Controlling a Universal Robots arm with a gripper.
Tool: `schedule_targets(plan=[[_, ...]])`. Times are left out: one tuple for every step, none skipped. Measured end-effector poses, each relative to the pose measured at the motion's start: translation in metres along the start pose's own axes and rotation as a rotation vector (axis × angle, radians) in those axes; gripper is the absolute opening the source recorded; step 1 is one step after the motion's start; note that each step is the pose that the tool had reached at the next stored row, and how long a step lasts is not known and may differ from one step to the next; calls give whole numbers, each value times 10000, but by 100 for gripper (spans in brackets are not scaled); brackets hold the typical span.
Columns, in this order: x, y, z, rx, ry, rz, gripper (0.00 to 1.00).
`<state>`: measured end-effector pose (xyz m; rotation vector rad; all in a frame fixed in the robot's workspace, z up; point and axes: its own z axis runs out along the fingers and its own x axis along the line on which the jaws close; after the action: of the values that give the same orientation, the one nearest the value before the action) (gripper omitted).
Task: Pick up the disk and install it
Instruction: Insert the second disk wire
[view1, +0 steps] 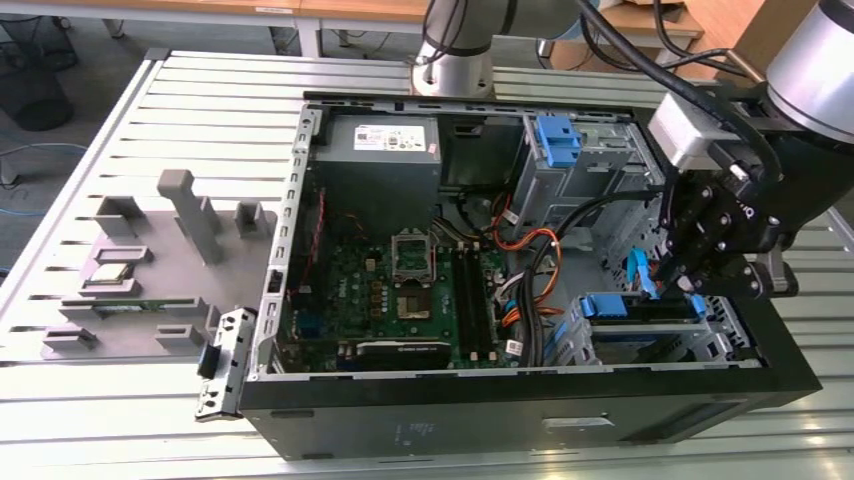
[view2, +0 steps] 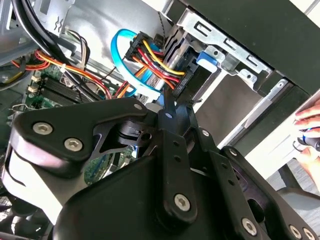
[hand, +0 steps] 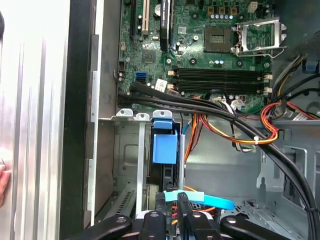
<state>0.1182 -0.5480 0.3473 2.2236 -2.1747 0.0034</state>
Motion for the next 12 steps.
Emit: schedule_targets(plan=[[0,0,-5,0,-30,0,24],[1,0,-7,1,-84,-2,24],[2,0,-8,3,-136,-3,24],[2,0,-9,3,-159,-3,24],[3,0,-9,4,-187,-4,24],[3,0,-9,4,-217,-5,24],[3,0,-10,5,-230,-5,24],[3,0,-10,5,-233,-5,24],[3,0,-10,5,-237,-5,24],[5,0,-9,5,-251,-5,24],[7,0,-8,6,-315,-7,24],[10,0,-9,9,-390,-8,24]])
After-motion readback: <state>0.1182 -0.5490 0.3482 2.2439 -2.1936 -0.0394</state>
